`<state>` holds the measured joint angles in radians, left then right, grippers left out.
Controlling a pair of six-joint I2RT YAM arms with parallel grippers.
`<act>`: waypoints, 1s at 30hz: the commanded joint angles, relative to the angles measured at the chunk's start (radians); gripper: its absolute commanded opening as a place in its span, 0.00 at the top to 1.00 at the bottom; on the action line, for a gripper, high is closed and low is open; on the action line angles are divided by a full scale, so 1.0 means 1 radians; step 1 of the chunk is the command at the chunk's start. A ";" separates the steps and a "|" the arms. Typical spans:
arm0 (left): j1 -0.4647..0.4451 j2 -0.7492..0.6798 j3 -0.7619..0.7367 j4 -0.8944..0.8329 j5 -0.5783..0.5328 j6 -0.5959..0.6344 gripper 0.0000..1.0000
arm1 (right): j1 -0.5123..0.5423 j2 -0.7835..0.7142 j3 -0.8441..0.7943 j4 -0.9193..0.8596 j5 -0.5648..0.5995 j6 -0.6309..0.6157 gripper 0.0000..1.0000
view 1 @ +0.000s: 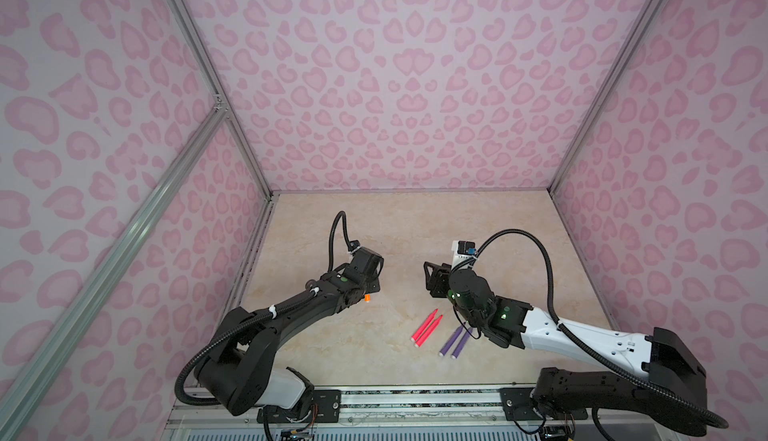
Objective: Insert the pens into the pen caps
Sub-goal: 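Set the capped highlighter down with the left gripper while the right draws back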
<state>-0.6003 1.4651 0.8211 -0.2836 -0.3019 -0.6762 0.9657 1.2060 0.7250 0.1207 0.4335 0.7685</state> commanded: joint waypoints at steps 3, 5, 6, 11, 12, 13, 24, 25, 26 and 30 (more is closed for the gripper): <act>0.000 0.075 0.053 -0.076 -0.041 -0.023 0.97 | -0.031 -0.014 -0.014 -0.012 0.000 0.000 0.41; 0.002 0.096 0.068 -0.085 -0.039 -0.018 0.97 | -0.043 -0.010 -0.017 -0.009 -0.008 -0.003 0.41; 0.002 0.112 0.075 -0.086 -0.026 -0.009 0.97 | -0.049 -0.007 -0.024 -0.003 -0.012 -0.003 0.40; 0.012 0.196 0.122 -0.108 0.000 0.011 0.97 | -0.085 0.008 -0.022 0.016 -0.042 -0.007 0.39; 0.016 0.208 0.128 -0.112 0.013 0.016 0.97 | -0.091 0.014 -0.016 0.014 -0.045 -0.011 0.38; 0.020 0.225 0.137 -0.117 0.028 0.023 0.97 | -0.099 0.018 -0.009 0.007 -0.048 -0.014 0.38; 0.022 0.350 0.228 -0.213 0.035 0.064 0.91 | -0.150 -0.029 -0.014 -0.014 -0.075 -0.018 0.36; 0.022 0.350 0.229 -0.213 0.039 0.066 0.87 | -0.151 -0.040 -0.023 -0.012 -0.073 -0.017 0.36; 0.022 0.345 0.228 -0.213 0.041 0.067 0.84 | -0.153 -0.053 -0.035 -0.004 -0.070 -0.017 0.35; 0.022 0.324 0.219 -0.207 0.037 0.077 0.74 | -0.162 -0.096 -0.046 -0.017 -0.057 -0.018 0.34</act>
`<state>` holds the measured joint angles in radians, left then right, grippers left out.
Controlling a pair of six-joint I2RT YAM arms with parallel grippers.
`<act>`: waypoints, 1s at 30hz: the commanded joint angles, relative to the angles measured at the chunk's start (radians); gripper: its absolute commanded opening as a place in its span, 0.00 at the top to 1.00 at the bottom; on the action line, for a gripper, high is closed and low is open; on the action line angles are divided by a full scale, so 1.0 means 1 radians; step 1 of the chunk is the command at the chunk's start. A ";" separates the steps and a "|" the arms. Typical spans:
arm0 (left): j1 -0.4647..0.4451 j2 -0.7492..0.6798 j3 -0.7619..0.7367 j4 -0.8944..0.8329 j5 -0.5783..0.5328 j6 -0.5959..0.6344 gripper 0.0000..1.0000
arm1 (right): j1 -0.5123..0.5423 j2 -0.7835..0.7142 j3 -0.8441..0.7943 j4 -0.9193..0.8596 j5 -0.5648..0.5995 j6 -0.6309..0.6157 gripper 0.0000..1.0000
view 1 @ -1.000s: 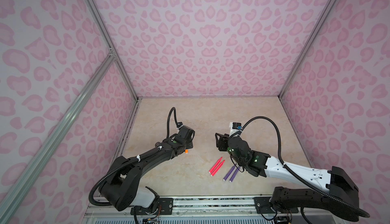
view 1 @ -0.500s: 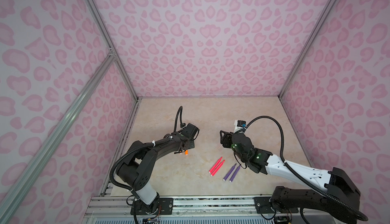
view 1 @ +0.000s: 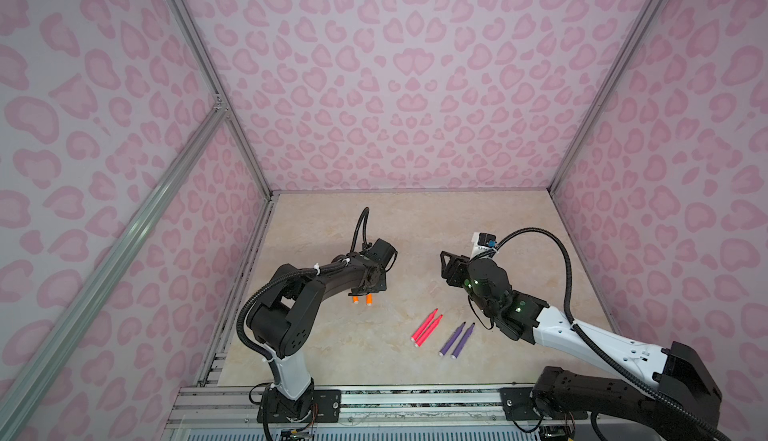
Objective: Insert the pens into the pen caps
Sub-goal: 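Set the capped highlighter down with the left gripper while the right draws back, then move the left gripper over the pink highlighters and lower it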
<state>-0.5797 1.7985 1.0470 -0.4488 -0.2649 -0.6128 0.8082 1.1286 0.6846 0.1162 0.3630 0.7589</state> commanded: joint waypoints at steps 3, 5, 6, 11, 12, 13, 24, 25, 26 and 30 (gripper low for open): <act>0.001 -0.020 -0.015 -0.025 0.035 0.018 0.68 | -0.008 -0.053 -0.013 -0.028 0.038 -0.017 0.33; 0.001 -0.032 -0.021 -0.008 0.059 0.025 0.65 | -0.013 -0.075 -0.036 -0.007 0.043 -0.022 0.32; 0.000 -0.039 -0.026 -0.001 0.064 0.029 0.65 | -0.016 -0.086 -0.046 0.000 0.045 -0.024 0.31; -0.039 -0.175 -0.110 0.121 0.123 0.096 0.57 | -0.042 -0.110 -0.034 -0.026 0.046 -0.044 0.30; -0.062 -0.207 -0.125 0.146 0.127 0.112 0.55 | -0.046 -0.112 -0.033 -0.033 0.048 -0.048 0.30; -0.096 -0.236 -0.132 0.170 0.131 0.142 0.53 | -0.051 -0.119 -0.039 -0.039 0.056 -0.048 0.30; -0.348 -0.195 -0.002 0.128 0.284 0.370 0.54 | -0.182 -0.173 -0.064 -0.069 -0.018 -0.050 0.28; -0.355 -0.187 0.009 0.105 0.291 0.378 0.54 | -0.189 -0.183 -0.079 -0.061 -0.016 -0.048 0.27; -0.362 -0.185 0.014 0.089 0.295 0.384 0.54 | -0.199 -0.193 -0.094 -0.047 -0.019 -0.050 0.27; -0.378 -0.193 -0.014 0.067 0.325 0.387 0.51 | -0.228 -0.217 -0.072 -0.094 -0.041 -0.039 0.27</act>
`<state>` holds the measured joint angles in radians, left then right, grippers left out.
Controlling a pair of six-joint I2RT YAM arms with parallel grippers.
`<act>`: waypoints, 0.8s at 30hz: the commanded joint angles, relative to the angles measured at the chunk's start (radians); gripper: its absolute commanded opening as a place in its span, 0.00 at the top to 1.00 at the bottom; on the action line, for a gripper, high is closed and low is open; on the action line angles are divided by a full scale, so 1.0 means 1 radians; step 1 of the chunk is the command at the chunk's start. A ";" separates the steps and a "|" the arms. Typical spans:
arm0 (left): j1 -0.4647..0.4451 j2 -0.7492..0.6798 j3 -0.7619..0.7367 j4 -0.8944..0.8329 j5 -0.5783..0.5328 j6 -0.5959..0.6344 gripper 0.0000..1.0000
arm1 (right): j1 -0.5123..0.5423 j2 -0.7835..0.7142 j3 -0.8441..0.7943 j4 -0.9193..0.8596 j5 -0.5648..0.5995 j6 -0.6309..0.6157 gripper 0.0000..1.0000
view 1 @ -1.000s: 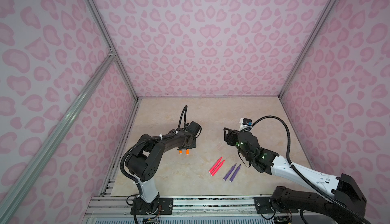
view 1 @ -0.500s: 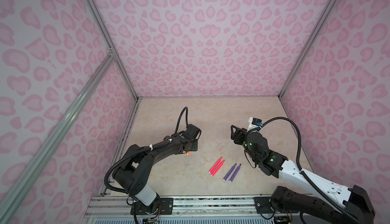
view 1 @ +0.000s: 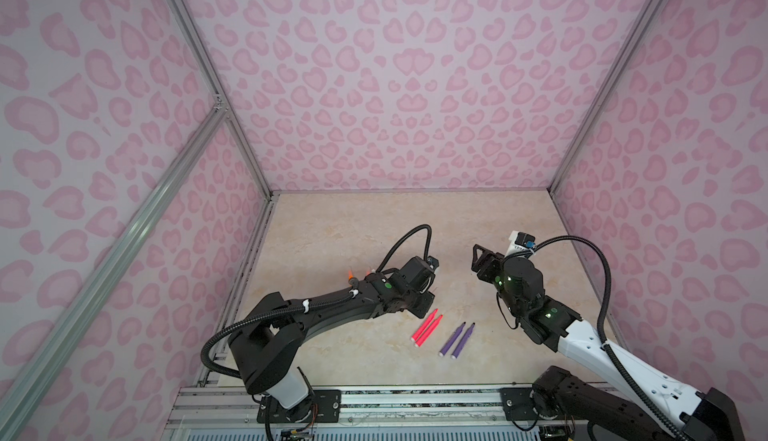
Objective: Insert the pens into the pen caps
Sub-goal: 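Move the left gripper over the pink highlighters and lower it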
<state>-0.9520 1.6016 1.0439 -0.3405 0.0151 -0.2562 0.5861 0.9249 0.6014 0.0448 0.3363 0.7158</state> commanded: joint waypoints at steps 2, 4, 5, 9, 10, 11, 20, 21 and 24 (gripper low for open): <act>-0.014 0.021 -0.019 -0.047 0.065 0.028 0.51 | -0.006 -0.028 0.003 -0.029 -0.002 0.001 0.27; -0.027 0.052 -0.004 -0.061 0.059 0.030 0.52 | -0.008 -0.046 -0.015 -0.017 0.010 -0.001 0.27; -0.033 0.075 0.015 -0.079 0.045 0.028 0.54 | -0.008 -0.052 -0.024 -0.010 0.015 0.000 0.26; -0.041 0.135 0.050 -0.113 0.014 0.031 0.59 | -0.013 -0.068 -0.024 -0.013 -0.003 0.007 0.26; -0.042 0.143 0.053 -0.116 0.014 0.032 0.60 | -0.014 -0.069 -0.026 -0.013 -0.006 0.005 0.26; -0.043 0.151 0.057 -0.120 0.015 0.032 0.60 | -0.014 -0.068 -0.029 -0.013 -0.007 0.005 0.26; -0.060 0.206 0.092 -0.167 -0.045 0.036 0.60 | -0.014 -0.039 -0.011 -0.014 -0.040 0.005 0.26; -0.060 0.211 0.096 -0.171 -0.046 0.037 0.60 | -0.014 -0.037 -0.012 -0.016 -0.041 0.007 0.26; -0.065 0.222 0.104 -0.176 -0.044 0.035 0.60 | -0.014 -0.045 -0.034 0.013 -0.050 0.015 0.26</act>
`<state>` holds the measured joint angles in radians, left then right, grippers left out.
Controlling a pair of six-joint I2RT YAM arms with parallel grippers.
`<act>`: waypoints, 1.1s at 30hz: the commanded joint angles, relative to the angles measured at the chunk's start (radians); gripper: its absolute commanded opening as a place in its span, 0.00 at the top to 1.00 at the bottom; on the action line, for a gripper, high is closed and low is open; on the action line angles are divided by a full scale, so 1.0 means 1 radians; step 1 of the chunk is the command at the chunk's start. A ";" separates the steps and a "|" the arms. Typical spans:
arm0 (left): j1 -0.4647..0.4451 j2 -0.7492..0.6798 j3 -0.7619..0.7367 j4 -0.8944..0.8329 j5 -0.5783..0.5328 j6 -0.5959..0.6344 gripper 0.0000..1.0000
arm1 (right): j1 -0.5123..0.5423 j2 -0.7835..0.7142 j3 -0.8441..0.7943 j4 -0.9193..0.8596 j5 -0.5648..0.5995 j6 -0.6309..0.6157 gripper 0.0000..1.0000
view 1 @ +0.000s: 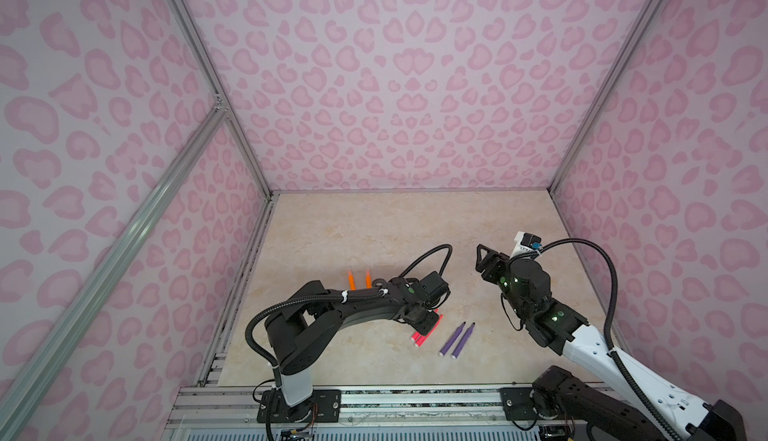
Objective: Insert the pens into the pen caps
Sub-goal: 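Move the left gripper over the pink highlighters and lower it, then close the left gripper on a pink highlighter and raise it upright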
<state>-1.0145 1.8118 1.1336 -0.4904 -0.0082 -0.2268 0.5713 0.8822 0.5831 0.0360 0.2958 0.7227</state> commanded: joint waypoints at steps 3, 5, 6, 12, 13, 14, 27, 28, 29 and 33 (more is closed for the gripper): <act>-0.007 0.029 0.023 -0.038 -0.061 0.005 0.60 | 0.001 -0.009 -0.023 0.035 -0.021 0.015 0.26; -0.008 0.046 0.034 -0.053 -0.076 0.004 0.60 | 0.001 -0.011 -0.020 0.033 -0.024 0.017 0.26; -0.009 0.051 0.037 -0.056 -0.076 0.004 0.60 | 0.001 -0.010 -0.021 0.034 -0.024 0.018 0.26; -0.015 0.046 0.032 -0.055 -0.078 0.004 0.60 | 0.002 -0.028 -0.036 0.052 -0.033 0.021 0.26; -0.014 0.045 0.030 -0.056 -0.084 0.004 0.61 | 0.001 -0.028 -0.031 0.047 -0.035 0.020 0.26; -0.014 0.046 0.029 -0.055 -0.090 0.002 0.63 | 0.001 -0.026 -0.025 0.041 -0.035 0.018 0.26; -0.015 0.057 0.035 -0.073 -0.088 0.004 0.62 | 0.002 -0.015 -0.032 0.052 -0.062 0.018 0.26; -0.014 0.058 0.035 -0.075 -0.090 0.003 0.63 | 0.002 -0.018 -0.038 0.060 -0.064 0.020 0.26; -0.015 0.060 0.035 -0.074 -0.092 0.006 0.63 | 0.002 -0.018 -0.039 0.064 -0.066 0.020 0.26; -0.013 0.064 0.035 -0.071 -0.096 0.009 0.77 | 0.004 -0.015 -0.017 0.044 -0.067 0.018 0.26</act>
<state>-1.0286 1.8641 1.1614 -0.5369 -0.0856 -0.2268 0.5720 0.8658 0.5537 0.0776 0.2340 0.7418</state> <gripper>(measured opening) 0.262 0.739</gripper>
